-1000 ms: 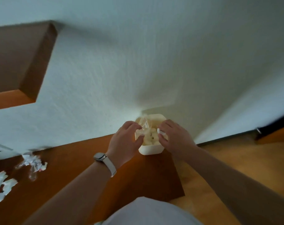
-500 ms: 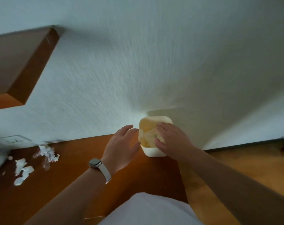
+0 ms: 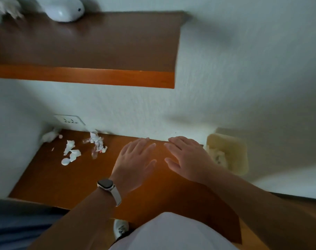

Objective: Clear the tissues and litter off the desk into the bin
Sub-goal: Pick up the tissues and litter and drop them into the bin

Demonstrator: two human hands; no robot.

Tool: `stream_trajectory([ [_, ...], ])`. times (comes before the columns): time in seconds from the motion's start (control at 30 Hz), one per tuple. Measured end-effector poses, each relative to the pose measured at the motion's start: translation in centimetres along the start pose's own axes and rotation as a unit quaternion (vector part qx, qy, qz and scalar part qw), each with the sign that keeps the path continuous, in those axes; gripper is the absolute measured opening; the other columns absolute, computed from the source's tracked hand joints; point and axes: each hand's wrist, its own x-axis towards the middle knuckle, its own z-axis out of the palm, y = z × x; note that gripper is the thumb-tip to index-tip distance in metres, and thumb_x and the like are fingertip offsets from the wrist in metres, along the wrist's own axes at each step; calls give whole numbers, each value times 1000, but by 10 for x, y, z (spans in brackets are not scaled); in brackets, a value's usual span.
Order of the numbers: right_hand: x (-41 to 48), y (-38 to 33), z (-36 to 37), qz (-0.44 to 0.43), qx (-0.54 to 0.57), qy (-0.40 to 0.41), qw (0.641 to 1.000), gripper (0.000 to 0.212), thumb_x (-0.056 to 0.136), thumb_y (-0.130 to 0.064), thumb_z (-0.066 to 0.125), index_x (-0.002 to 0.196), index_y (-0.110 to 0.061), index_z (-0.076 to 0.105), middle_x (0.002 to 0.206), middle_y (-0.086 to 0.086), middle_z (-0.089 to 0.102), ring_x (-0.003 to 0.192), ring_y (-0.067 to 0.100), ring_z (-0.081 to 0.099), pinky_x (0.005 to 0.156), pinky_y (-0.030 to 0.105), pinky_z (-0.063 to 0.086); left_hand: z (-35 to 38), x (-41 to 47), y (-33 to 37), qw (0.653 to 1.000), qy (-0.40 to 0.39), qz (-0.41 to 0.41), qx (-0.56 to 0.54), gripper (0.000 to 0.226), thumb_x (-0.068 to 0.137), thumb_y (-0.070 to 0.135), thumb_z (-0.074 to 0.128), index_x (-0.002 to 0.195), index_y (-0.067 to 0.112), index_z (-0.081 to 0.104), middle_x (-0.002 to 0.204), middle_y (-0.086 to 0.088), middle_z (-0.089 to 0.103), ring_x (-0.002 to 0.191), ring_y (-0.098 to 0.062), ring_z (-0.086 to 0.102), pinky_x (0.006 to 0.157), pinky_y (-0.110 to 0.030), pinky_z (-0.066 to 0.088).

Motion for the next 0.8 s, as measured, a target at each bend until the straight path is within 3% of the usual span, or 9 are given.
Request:
stream_trajectory([
  [0.27, 87, -97, 40, -28, -23, -35, 999, 53, 95, -55, 33, 132, -21, 49, 137, 2, 51, 126, 22, 44, 102, 40, 35, -11, -54, -120, 998, -20, -52, -6, 50, 95, 48, 44, 139, 24, 43, 145, -4, 45, 136, -25, 38, 109, -46, 30],
  [0.47, 157, -164, 81, -45, -35, -64, 996, 53, 94, -55, 33, 130, -20, 48, 134, 4, 52, 124, 22, 46, 100, 41, 38, -5, -100, -224, 996, -24, -83, -25, 48, 92, 45, 51, 135, 24, 46, 140, -4, 50, 131, -25, 43, 104, -46, 37],
  [0.8, 223, -205, 141, -1, -66, -105, 992, 46, 89, -43, 50, 128, -20, 48, 130, 2, 52, 117, 20, 50, 92, 37, 44, 44, -136, -338, 975, -58, -202, -77, 41, 92, 38, 57, 129, 21, 54, 135, -3, 54, 123, -23, 49, 94, -42, 46],
])
